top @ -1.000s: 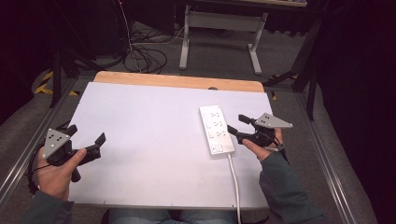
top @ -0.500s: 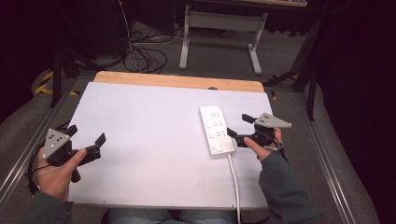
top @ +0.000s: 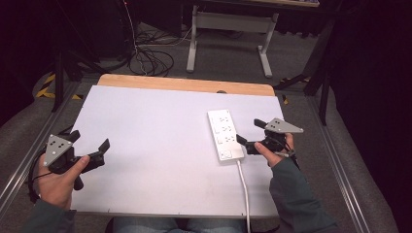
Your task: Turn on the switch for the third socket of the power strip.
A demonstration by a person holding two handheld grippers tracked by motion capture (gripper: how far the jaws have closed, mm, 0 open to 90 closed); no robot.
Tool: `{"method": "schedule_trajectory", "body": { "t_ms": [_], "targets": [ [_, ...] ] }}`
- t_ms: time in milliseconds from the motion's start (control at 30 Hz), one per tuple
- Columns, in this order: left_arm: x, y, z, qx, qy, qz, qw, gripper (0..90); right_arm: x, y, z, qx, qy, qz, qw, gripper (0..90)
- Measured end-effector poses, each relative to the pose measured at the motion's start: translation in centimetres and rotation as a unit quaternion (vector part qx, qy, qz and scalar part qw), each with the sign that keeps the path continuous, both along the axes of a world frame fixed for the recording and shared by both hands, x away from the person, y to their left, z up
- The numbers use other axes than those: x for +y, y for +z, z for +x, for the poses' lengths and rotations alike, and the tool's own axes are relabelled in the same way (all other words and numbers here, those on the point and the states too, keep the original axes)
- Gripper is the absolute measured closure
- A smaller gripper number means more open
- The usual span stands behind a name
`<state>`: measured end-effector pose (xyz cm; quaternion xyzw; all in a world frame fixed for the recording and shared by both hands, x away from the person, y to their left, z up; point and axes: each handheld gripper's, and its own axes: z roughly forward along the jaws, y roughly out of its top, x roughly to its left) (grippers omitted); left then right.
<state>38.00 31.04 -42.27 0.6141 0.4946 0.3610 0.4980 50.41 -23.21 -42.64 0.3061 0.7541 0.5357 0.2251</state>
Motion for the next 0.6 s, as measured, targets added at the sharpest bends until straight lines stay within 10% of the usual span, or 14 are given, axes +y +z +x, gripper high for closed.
{"method": "schedule_trajectory", "body": {
  "t_ms": [600],
  "targets": [
    [-0.06, 0.00, 0.17, 0.003, -0.002, 0.000, 1.0000, 2.4, -0.10, -0.16, 0.14, 0.001, 0.000, -0.002, 1.0000, 3.8]
  ]
}}
